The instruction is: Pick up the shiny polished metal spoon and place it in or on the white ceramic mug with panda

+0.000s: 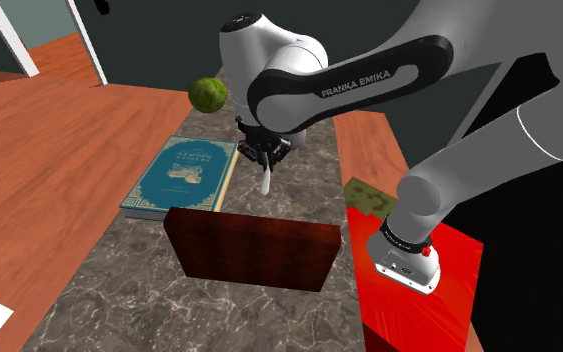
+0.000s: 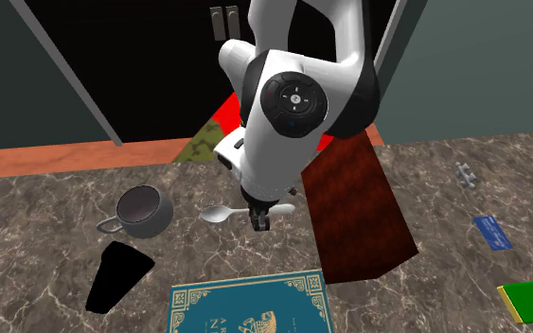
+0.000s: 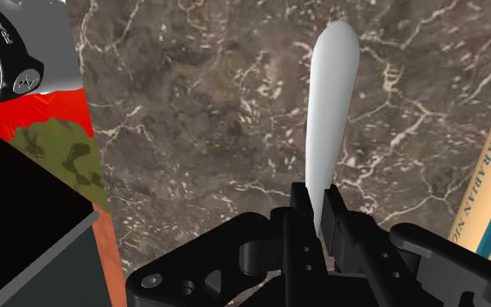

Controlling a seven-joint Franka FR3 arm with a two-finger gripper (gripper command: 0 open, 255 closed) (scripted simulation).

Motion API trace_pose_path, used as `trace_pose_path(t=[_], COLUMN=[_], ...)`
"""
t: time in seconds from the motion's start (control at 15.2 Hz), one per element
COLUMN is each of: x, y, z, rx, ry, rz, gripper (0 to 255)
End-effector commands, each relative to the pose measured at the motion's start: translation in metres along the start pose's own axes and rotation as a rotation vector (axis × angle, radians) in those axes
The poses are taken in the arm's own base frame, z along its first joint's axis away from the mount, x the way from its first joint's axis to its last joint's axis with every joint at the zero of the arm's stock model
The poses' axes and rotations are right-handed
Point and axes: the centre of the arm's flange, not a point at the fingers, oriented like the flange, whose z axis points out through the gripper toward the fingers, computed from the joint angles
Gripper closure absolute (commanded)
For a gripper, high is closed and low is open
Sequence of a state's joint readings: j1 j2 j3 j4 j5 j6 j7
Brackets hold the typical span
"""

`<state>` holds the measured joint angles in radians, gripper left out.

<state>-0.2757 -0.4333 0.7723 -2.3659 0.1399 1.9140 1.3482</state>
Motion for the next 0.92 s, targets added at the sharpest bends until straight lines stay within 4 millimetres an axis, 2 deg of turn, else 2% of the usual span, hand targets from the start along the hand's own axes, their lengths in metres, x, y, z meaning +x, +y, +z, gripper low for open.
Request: trace_pose_path(t=[0.0,0.79,0.86], x=[0.001,0.01,0.023], y=[0.002,0.011,0.013], z=[-0.011,-0.071,-0.07], rx=[0.0,0.0,0.0], ry=[0.0,0.0,0.0], rz=[0.0,0.0,0.0], gripper=[255,255,255])
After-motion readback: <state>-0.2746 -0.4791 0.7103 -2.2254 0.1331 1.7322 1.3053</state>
